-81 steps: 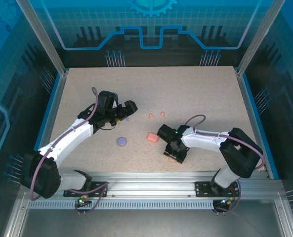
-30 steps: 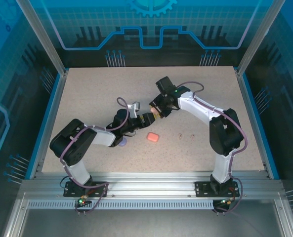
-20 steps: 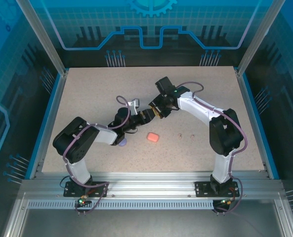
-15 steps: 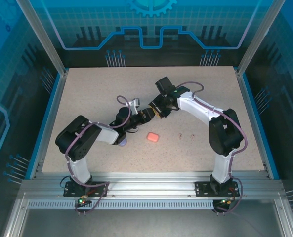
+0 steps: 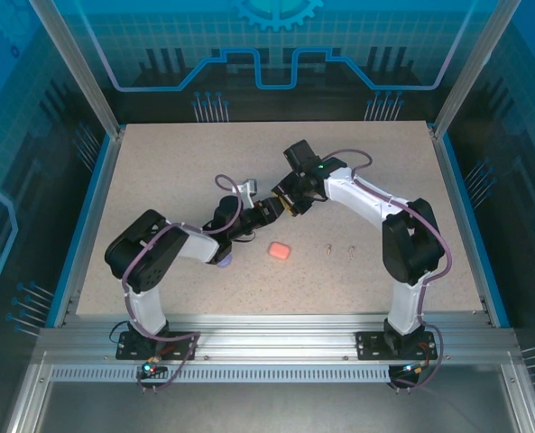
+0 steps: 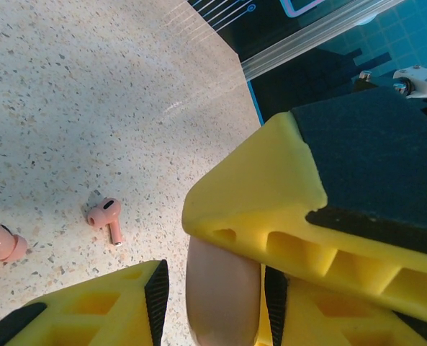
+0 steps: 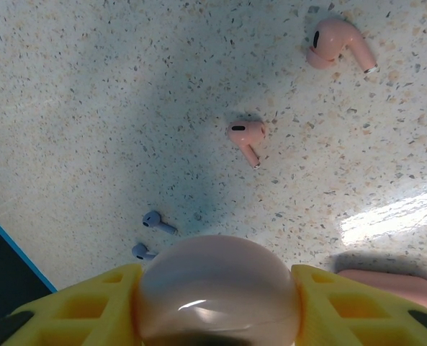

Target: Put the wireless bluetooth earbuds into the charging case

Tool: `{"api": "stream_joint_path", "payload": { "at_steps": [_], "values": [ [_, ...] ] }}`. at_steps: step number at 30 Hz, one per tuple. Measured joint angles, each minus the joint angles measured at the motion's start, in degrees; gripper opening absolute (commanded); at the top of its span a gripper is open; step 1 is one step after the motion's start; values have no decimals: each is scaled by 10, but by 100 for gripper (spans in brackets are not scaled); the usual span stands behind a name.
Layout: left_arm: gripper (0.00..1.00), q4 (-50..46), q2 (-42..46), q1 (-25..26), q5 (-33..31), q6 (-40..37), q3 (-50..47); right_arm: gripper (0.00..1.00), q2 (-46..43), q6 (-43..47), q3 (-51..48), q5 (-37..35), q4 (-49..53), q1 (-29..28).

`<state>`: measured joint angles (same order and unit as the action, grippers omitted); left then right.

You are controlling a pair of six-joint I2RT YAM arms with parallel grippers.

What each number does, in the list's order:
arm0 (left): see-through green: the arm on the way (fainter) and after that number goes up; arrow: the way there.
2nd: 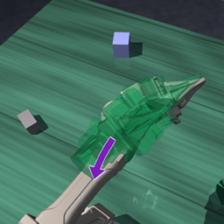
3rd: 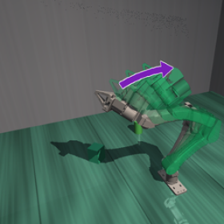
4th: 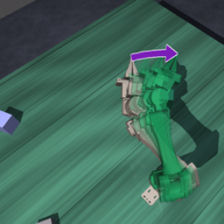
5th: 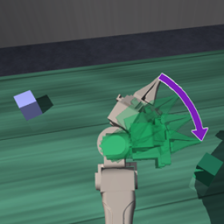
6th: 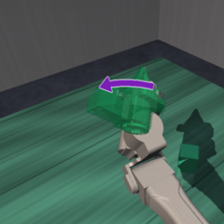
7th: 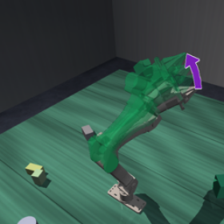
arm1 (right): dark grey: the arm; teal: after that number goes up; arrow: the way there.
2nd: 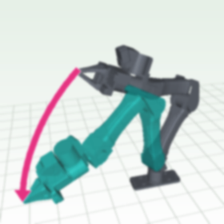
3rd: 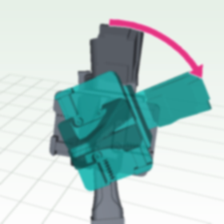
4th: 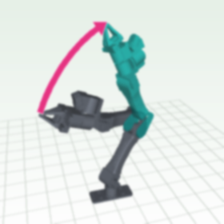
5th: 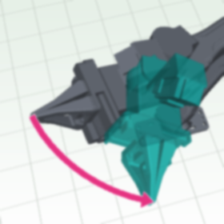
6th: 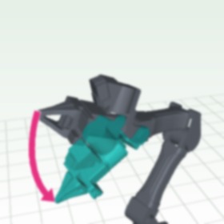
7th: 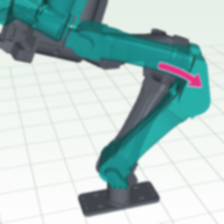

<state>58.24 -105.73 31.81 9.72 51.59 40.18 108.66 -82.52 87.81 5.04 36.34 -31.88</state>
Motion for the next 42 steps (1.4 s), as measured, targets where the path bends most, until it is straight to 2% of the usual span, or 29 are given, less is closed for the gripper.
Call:
{"api": "stream_joint_path", "payload": {
  "at_steps": [5, 15, 16, 19, 21, 25, 29, 35, 42],
  "values": [
    [37, 1, -2, 3, -1, 4, 3, 47, 0, 0, 0, 0, 0, 0],
    [15, -1, -2, 4, -5, 10, 5, 49, -2, 0, -7, -1, -10, 0],
    [11, -1, -2, 4, -5, 11, 5, 53, -2, 0, -8, -1, -10, 0],
    [3, -1, -2, 4, -7, 10, 6, 76, -2, -1, -8, 0, -13, 0],
    [0, -1, -2, 5, -7, 10, 9, 84, -3, 2, -8, 4, -16, 1],
    [0, -8, -2, 5, -7, 10, 12, 85, -17, 22, -8, 6, -16, 19],
    [0, -47, 16, 5, 8, 3, 12, 87, -70, 82, -11, 3, -13, 71],
    [0, -163, 87, 1, 71, -50, 36, 90, -235, 242, -162, 47, -117, 162],
    [0, -296, 139, -35, 190, -123, 90, 87, -358, 396, -360, 147, -257, 173]
  ]
}}
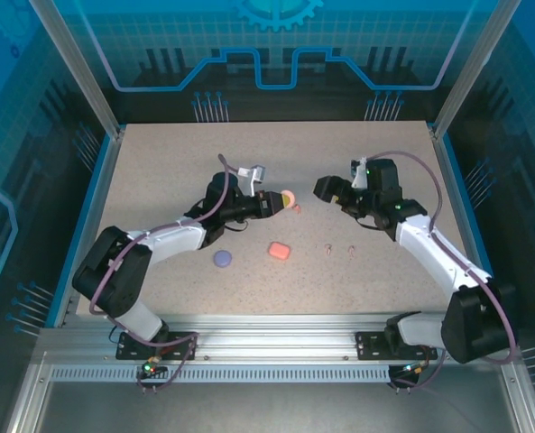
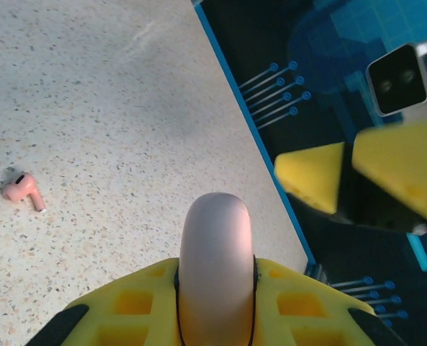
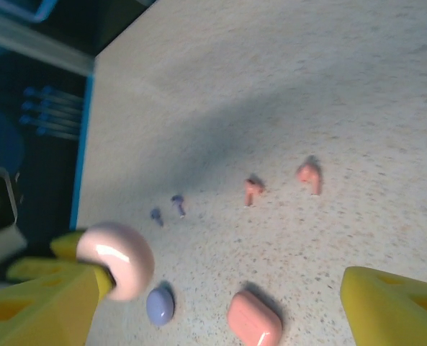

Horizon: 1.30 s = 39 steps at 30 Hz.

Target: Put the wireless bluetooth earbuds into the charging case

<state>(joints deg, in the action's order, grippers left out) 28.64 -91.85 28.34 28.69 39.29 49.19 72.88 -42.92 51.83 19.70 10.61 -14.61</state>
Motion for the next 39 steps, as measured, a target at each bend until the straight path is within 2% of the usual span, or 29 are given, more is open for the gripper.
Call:
{"api": "stream_joint_path", "payload": {
  "at_steps": [7, 15, 22, 32, 39],
  "values": [
    [0, -50, 2, -23, 78, -14, 17, 84, 8, 51, -42, 91, -116, -30],
    [0, -57, 2, -23, 109, -18, 22, 79, 67, 66, -34, 108, -158, -70],
    [0, -64, 8, -24, 108, -17, 22, 73, 93, 67, -35, 107, -171, -59],
    [0, -45, 51, -23, 117, -13, 21, 72, 105, 45, -88, 94, -186, -14],
    [0, -37, 51, -23, 117, -3, 21, 69, 22, 10, -96, 117, -201, -14]
  ]
}}
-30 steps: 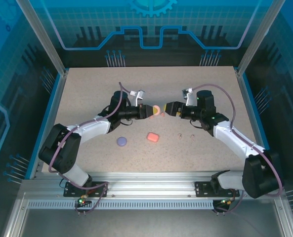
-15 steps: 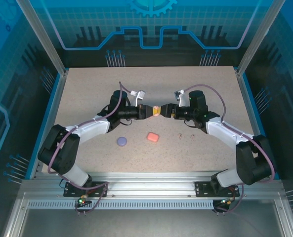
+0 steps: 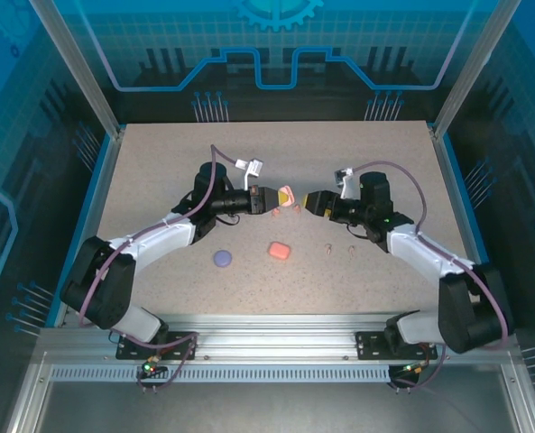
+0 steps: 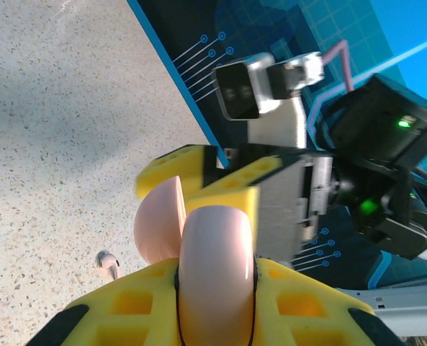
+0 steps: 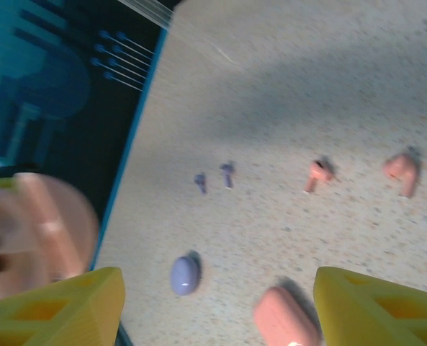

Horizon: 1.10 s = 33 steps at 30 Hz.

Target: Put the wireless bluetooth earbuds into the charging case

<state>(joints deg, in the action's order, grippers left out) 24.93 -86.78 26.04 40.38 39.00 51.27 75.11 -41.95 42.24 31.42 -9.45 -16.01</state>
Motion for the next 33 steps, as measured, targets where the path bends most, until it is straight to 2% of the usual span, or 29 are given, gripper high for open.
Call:
{"api": "stream_joint_path", "payload": {
  "at_steps": [4, 11, 33],
  "values": [
    [0, 8, -2, 1, 0, 0, 0, 65, -28, -21, 0, 19, -31, -1],
    [0, 9, -5, 6, 0, 1, 0, 56, -10, -35, 5, 41, -50, -7],
    [0, 9, -6, 16, 2, 0, 0, 45, 17, -27, 15, 62, -53, -20]
  ]
}}
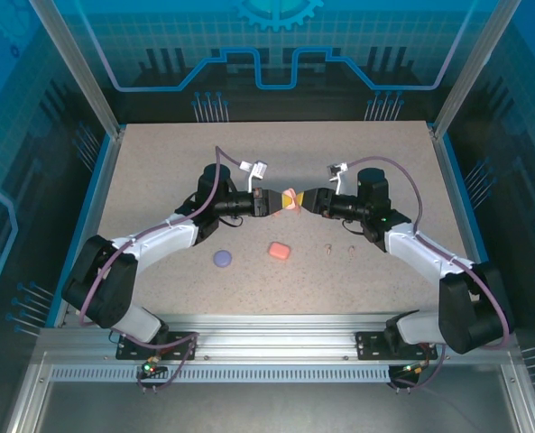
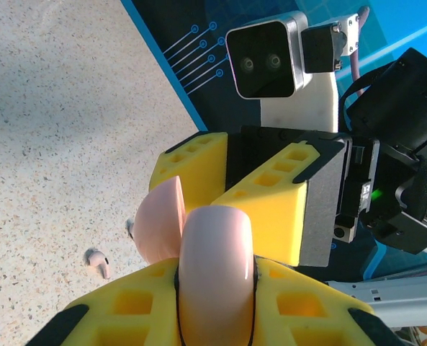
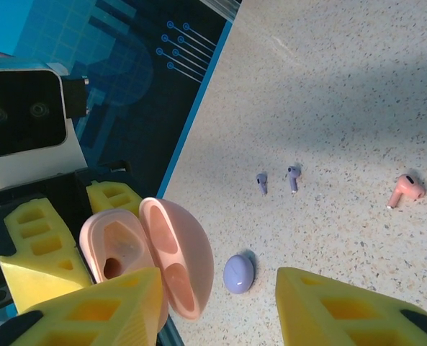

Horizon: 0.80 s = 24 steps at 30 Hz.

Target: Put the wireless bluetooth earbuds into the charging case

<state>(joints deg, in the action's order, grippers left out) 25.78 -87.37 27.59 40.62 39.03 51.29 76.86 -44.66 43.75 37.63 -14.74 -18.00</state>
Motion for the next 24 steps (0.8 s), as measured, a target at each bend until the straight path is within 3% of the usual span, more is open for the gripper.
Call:
{"api": "stream_joint_path", "payload": {
  "at_steps": [24],
  "values": [
    [0, -5, -12, 0, 2, 0, 11, 35, 29, 27, 12, 31, 13, -1]
  ]
}}
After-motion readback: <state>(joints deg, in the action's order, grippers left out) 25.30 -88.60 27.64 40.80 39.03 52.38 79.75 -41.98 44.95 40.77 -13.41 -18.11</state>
